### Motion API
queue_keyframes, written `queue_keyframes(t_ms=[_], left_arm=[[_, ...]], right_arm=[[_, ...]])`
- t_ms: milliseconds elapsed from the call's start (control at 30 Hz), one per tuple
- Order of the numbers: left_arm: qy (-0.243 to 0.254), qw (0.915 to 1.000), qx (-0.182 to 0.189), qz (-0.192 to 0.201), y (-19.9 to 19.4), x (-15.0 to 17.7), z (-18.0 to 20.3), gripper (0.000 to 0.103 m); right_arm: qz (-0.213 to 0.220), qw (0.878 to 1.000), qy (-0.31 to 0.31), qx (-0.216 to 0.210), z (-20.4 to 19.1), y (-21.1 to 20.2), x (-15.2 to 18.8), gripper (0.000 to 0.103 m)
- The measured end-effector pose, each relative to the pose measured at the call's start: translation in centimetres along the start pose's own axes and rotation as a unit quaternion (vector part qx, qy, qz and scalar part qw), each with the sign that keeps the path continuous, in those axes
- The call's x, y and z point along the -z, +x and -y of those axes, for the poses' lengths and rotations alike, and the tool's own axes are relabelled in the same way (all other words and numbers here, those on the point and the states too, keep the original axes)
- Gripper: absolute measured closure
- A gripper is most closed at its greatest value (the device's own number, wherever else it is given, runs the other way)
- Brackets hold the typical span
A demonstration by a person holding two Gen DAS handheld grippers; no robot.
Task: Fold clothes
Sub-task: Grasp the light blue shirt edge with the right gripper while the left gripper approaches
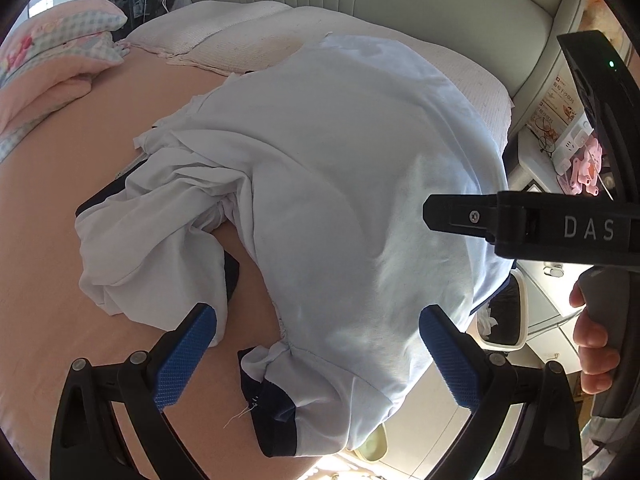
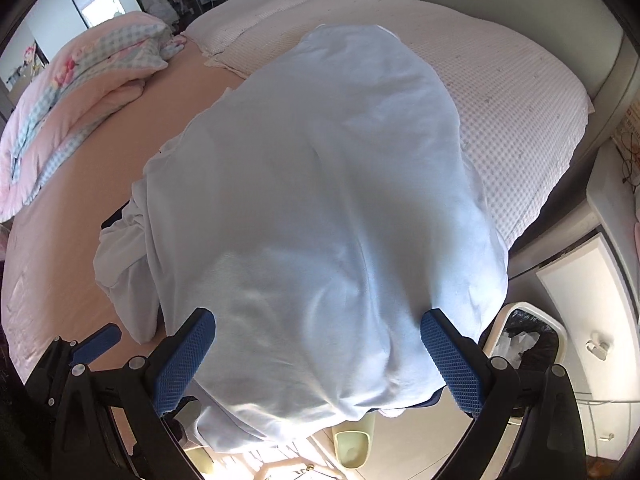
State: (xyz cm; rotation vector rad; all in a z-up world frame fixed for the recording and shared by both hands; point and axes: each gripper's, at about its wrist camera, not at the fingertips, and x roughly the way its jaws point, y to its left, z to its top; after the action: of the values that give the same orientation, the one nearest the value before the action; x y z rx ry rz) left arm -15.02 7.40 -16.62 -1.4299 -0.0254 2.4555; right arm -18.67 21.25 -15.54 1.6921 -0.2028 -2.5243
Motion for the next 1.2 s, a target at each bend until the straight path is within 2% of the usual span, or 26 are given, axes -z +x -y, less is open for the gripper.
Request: queue_keyframes(t_ms=[67, 233, 400, 500, 700, 833, 900, 1000, 1133, 1200], left_arm=[[0.004, 1.0, -0.006, 0.006, 0.2, 0.1, 0.5, 0.0], [0.041, 0.9977, -0.048, 0.026, 0.7, -0.2, 1.8, 0.0], [0.04, 0.9981, -0.038, 0.028, 1.2, -0.7, 2.2, 0.0], [0.04, 0.9981, -0.04, 0.024, 1.8, -0.9, 2.2, 0.0], [0.01, 0.9997, -0.011, 0.02, 2.3, -1.3, 1.8, 0.0], [0.017, 0.9998, -0.006, -0.009, 3.7, -1.1, 2.1, 0.0], [0.007, 0.9994, -0.001, -0.032, 4.8, -0.8, 1.9, 0.0], [-0.028, 0.9975, 0.026, -0.06, 6.0, -0.3, 1.1, 0.0], [-0.044, 0.9961, 0.04, -0.064, 6.5, -0.1, 0.4, 0.0], [-0.038, 0.9965, 0.037, -0.065, 6.6, -0.2, 0.7, 0.0]], right_arm=[[0.0, 1.0, 0.025, -0.013, 0.8, 0.6, 0.6, 0.001], [0.022, 0.996, 0.068, -0.047, 2.3, 1.1, 1.0, 0.007], [0.022, 0.994, 0.091, -0.06, 3.3, 1.4, 0.9, 0.021], [0.029, 0.993, 0.087, -0.071, 3.9, 1.5, 0.9, 0.023], [0.05, 0.989, 0.101, -0.096, 5.0, 1.5, 1.6, 0.026], [0.046, 0.991, 0.083, -0.097, 5.1, 1.6, 1.9, 0.026], [0.047, 0.99, 0.087, -0.105, 5.2, 1.9, 2.0, 0.025], [0.047, 0.987, 0.097, -0.119, 5.4, 2.4, 2.1, 0.022], [0.048, 0.983, 0.11, -0.138, 5.8, 3.1, 2.2, 0.017], [0.048, 0.981, 0.117, -0.148, 5.9, 3.4, 2.3, 0.008]])
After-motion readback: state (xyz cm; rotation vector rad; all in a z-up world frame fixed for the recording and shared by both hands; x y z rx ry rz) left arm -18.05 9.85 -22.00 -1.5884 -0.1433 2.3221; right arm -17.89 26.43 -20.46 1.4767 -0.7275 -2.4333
